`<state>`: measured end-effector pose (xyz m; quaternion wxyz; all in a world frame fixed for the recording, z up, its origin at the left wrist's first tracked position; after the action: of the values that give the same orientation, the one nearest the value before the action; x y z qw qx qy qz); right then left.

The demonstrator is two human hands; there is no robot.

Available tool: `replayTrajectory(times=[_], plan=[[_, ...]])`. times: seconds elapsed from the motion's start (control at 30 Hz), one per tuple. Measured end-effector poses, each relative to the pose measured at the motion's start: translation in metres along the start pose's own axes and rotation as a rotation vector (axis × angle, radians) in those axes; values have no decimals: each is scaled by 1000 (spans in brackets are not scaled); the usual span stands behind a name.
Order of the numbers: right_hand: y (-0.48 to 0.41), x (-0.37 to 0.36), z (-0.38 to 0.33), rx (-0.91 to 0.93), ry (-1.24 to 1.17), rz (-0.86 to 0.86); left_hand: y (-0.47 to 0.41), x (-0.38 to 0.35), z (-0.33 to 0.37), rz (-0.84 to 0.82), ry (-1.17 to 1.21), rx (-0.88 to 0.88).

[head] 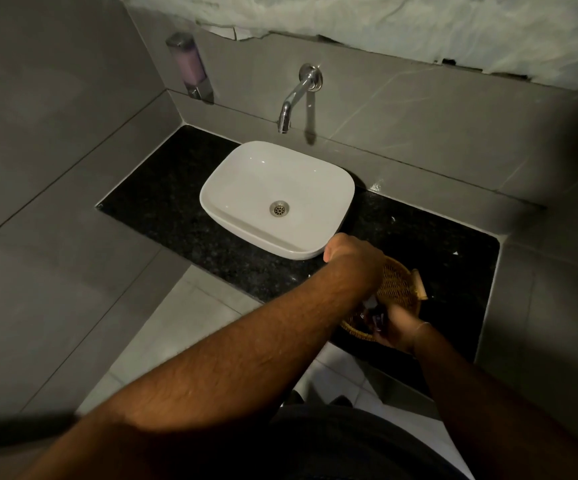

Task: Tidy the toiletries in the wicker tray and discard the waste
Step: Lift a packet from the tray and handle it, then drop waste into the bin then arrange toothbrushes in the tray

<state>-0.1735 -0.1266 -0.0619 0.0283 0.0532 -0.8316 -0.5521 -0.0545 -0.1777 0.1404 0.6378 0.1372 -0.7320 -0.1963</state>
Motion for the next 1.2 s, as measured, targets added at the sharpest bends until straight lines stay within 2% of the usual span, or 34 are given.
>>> replayTrajectory(times=[0.1, 0.23, 0.33, 0.43, 0.63, 0.73, 0.8, 0.93, 1.0, 1.13, 1.2], plan=[[0, -1, 6, -43, 80, 35, -2, 1, -6, 7, 14, 10], [-9, 15, -7, 87, 300, 233, 0, -3, -27, -29, 92, 38], [-7, 23, -4, 52, 331, 237, 2, -10, -58, -55, 213, 114], [-5, 32, -6, 49, 328, 279, 7, -26, -96, -112, 412, 177], [1, 29, -7, 13, 183, 299, 32, -87, -159, 49, 1018, 347], [4, 19, -10, 26, 169, 303, 58, -144, -182, 155, 1232, 500], [5, 12, -11, 26, 219, 291, 79, -188, -197, 226, 1330, 671], [7, -4, -11, -4, 312, 187, 129, -271, -214, 242, 1375, 1016], [9, -10, -11, 14, 326, 194, 145, -302, -215, 234, 1389, 1087], [11, -10, -14, 173, 263, 331, 151, -334, -214, 235, 1464, 1171], [10, -9, 0, 128, 289, 331, 146, -343, -218, 266, 1498, 1216]])
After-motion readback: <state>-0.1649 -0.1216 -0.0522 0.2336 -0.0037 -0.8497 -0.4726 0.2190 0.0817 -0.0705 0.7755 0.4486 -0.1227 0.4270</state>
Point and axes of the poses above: each hand's wrist, its own y-axis away from the middle knuckle, its own x-axis out of the back of the hand, z = x × y, the point moved 9 cm from there along -y, towards the middle knuckle, and after that the axes turned 9 degrees about z, right-handed, at the moved point
